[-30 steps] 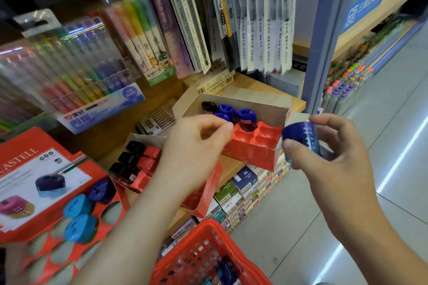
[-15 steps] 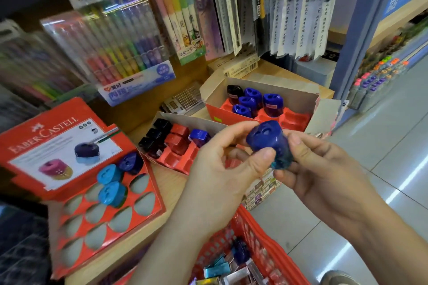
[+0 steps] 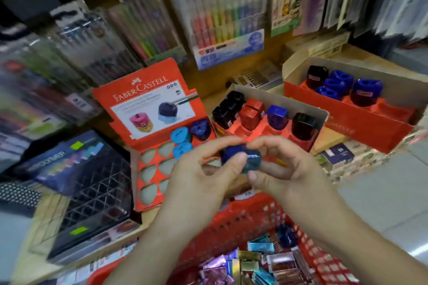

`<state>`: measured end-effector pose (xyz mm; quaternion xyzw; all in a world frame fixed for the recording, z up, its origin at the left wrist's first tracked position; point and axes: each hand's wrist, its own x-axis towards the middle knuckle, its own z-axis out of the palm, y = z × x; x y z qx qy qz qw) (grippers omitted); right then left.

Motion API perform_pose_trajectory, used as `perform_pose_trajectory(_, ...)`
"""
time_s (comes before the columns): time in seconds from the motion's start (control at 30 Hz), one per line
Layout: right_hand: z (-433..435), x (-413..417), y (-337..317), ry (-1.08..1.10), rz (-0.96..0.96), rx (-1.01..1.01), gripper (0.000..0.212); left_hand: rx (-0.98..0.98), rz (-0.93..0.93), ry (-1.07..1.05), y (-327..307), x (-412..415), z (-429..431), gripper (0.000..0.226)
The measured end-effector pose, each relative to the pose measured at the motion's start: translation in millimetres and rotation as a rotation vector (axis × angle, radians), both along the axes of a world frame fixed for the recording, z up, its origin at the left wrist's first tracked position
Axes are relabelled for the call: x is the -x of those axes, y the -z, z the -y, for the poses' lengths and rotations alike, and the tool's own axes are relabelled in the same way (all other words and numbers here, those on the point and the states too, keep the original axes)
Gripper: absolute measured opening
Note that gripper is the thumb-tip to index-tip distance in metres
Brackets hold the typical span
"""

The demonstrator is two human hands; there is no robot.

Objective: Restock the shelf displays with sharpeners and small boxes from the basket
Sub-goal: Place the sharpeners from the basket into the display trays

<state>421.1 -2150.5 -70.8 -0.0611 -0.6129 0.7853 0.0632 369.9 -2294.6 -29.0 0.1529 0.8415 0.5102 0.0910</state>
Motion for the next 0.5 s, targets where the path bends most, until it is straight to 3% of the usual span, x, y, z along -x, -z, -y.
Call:
perform_pose_trajectory(0.17, 9, 13, 13, -0.103, 0.049, -0.482, 0.043, 0.261, -0.216, -0.25, 10, 51, 36, 0.041)
perform_pose_trajectory(0.3, 13, 16, 32, -0.199, -0.047, -0.862, 0.053, 0.553, -0.368, -0.116, 31, 71, 34, 0.048)
perform_pose_trajectory(0.5, 20, 17, 49, -0.349, 0.0, -1.135, 0.058, 0.727, -0.44, -0.076, 50, 84, 33, 0.043)
